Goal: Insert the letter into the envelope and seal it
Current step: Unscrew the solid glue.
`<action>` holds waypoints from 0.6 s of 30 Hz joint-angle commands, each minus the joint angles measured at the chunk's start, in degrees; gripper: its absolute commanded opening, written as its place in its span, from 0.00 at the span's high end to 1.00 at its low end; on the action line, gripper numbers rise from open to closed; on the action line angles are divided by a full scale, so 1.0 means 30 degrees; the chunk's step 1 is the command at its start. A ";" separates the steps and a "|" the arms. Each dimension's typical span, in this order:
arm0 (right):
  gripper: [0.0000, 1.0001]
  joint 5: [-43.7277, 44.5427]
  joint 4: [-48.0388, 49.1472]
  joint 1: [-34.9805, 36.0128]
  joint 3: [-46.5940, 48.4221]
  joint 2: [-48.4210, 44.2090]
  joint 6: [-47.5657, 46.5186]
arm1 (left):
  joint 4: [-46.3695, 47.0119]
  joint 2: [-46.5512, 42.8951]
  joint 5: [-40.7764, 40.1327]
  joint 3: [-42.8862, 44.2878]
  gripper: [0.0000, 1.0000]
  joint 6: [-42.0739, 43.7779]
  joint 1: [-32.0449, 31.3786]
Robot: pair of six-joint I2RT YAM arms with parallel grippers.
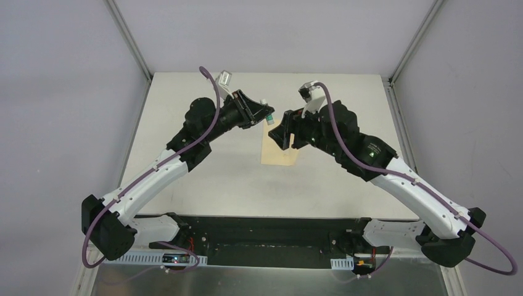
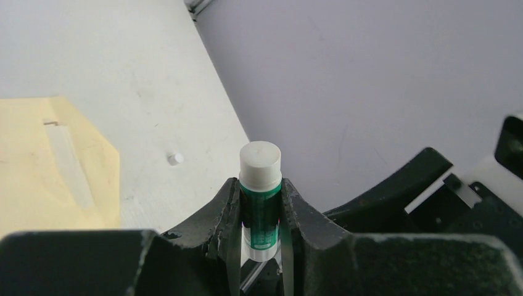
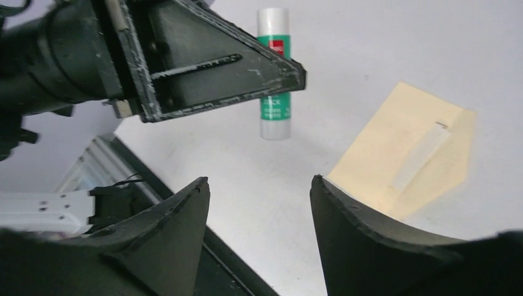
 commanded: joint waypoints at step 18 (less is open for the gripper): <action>0.48 0.8167 0.0722 0.2337 0.2830 0.4205 -0.4465 | -0.3293 0.1025 -0.2208 0.2491 1.00 -0.1408 0.0099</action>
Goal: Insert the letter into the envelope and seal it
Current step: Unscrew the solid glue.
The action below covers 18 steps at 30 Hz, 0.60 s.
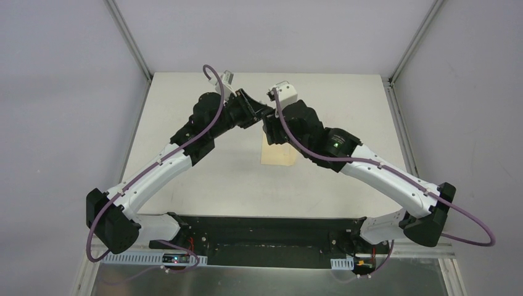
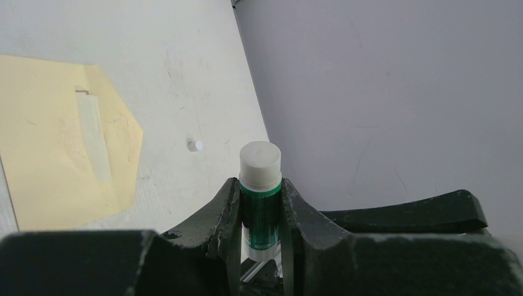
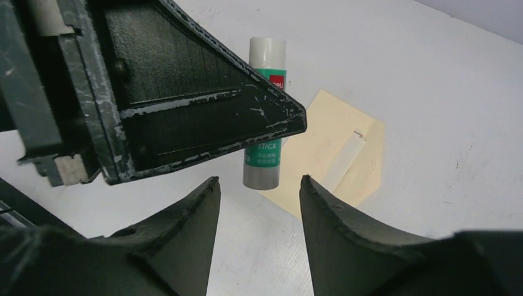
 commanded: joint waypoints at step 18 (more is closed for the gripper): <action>0.90 -0.6152 0.2916 -0.3103 -0.0251 -0.0862 0.0986 | 0.6796 -0.2043 0.2922 -0.2251 1.00 0.1171 0.0325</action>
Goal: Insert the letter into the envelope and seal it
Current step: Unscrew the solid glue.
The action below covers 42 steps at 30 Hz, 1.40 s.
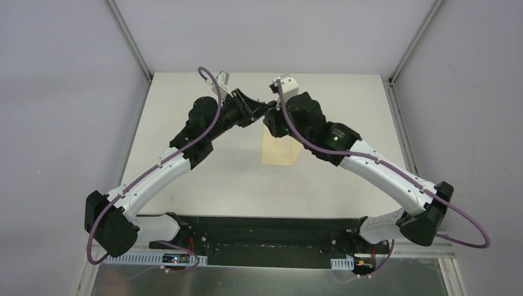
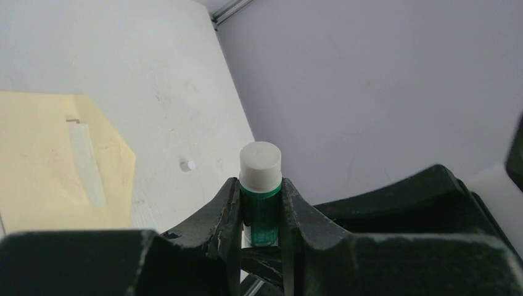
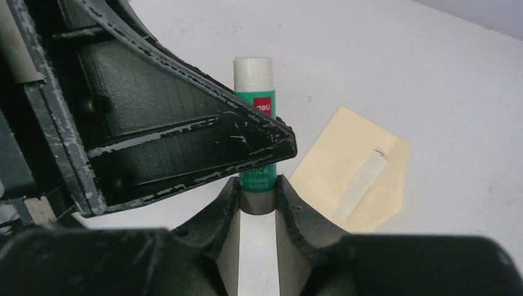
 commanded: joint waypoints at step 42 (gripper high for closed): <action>0.42 0.0962 -0.0442 0.0381 0.0767 -0.1994 -0.0226 | 0.0212 -0.1169 -0.0691 0.0309 1.00 -0.0003 -0.0212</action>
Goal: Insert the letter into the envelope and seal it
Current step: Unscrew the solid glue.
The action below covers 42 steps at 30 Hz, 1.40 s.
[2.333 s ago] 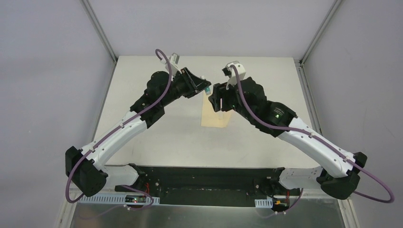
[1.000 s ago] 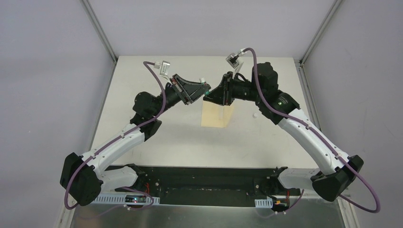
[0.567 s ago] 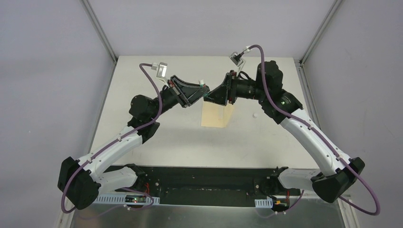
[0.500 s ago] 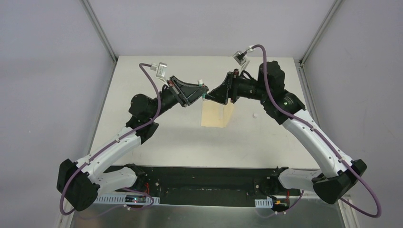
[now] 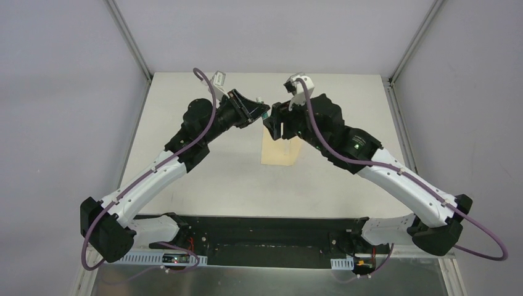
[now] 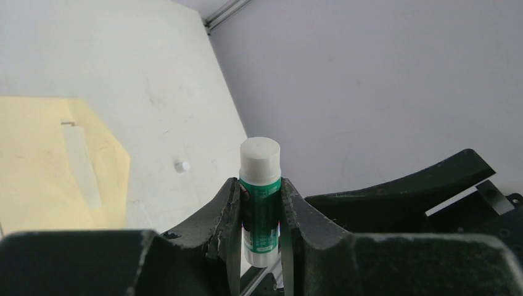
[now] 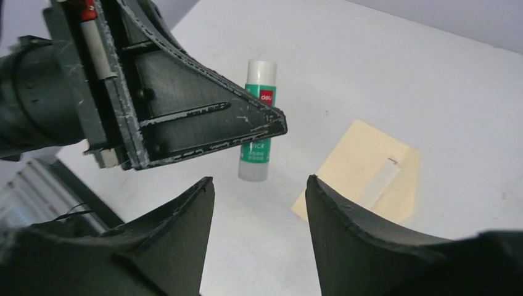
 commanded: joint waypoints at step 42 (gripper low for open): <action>0.87 -1.8807 0.4538 -0.6228 -0.0280 -0.0589 0.5682 | 1.4874 -0.2732 0.6902 -0.5157 1.00 0.1655 -0.0397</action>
